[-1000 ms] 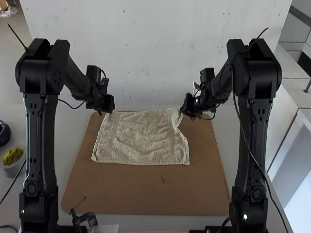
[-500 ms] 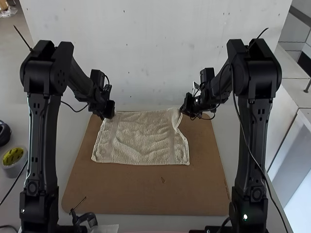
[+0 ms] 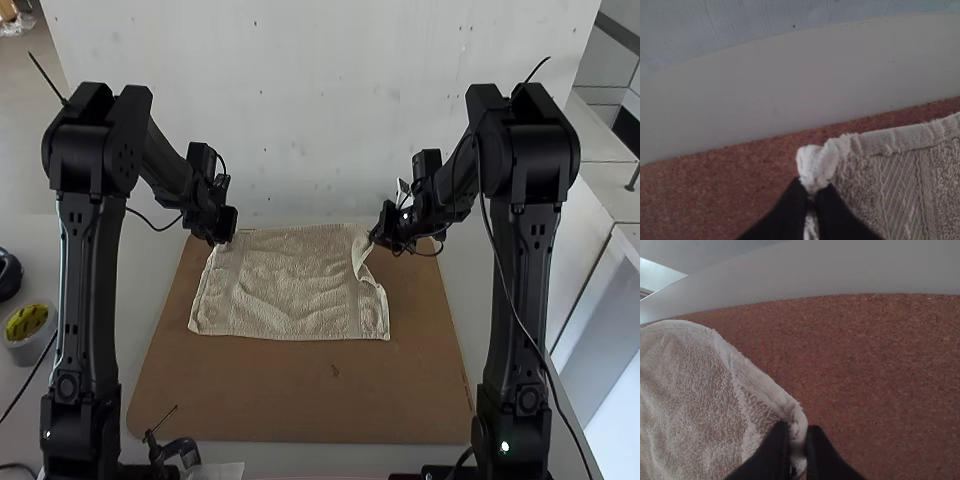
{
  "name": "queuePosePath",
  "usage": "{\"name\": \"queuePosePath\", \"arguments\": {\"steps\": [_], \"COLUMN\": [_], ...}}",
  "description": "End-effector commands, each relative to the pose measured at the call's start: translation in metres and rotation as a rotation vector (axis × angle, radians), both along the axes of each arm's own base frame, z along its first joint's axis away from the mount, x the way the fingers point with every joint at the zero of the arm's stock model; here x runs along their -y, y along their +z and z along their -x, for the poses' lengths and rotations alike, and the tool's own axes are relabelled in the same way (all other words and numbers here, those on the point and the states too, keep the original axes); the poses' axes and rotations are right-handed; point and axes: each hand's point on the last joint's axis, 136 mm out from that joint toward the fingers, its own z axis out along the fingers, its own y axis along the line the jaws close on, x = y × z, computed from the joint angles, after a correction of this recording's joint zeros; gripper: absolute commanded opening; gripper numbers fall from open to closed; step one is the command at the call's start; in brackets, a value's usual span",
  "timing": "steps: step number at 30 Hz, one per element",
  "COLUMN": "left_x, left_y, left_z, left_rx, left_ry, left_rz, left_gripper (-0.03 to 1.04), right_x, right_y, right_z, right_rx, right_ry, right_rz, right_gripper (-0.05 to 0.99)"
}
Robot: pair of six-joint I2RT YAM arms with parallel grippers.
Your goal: Fold the towel.
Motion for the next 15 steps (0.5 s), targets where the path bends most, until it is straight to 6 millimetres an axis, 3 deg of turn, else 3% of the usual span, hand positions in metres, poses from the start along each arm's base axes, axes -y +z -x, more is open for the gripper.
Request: {"name": "queuePosePath", "arguments": {"steps": [1,3,6,12,15], "left_x": [-0.008,-0.01,-0.011,-0.017,-0.015], "left_y": [-0.003,0.0,0.02,0.072,0.101], "left_z": [-0.001,0.005,0.01,0.018,0.034], "left_rx": [-0.008,-0.009,0.021,0.106,0.15], "left_ry": [0.039,0.041,0.044,0.055,0.045], "left_rz": [-0.018,-0.019,-0.015,0.0,0.017], "left_gripper": [0.02,0.02,0.02,0.02,0.02], "right_x": [0.007,0.011,0.015,0.015,0.013], "right_y": [0.037,0.048,0.063,0.094,0.1], "right_z": [-0.007,-0.009,-0.011,-0.008,0.004], "right_rx": [0.083,0.104,0.132,0.171,0.169], "right_ry": [-0.008,-0.016,-0.022,-0.019,-0.009], "right_rz": [-0.019,-0.021,-0.032,-0.042,-0.048], "right_gripper": [0.02,0.02,0.02,0.02,0.02]}}
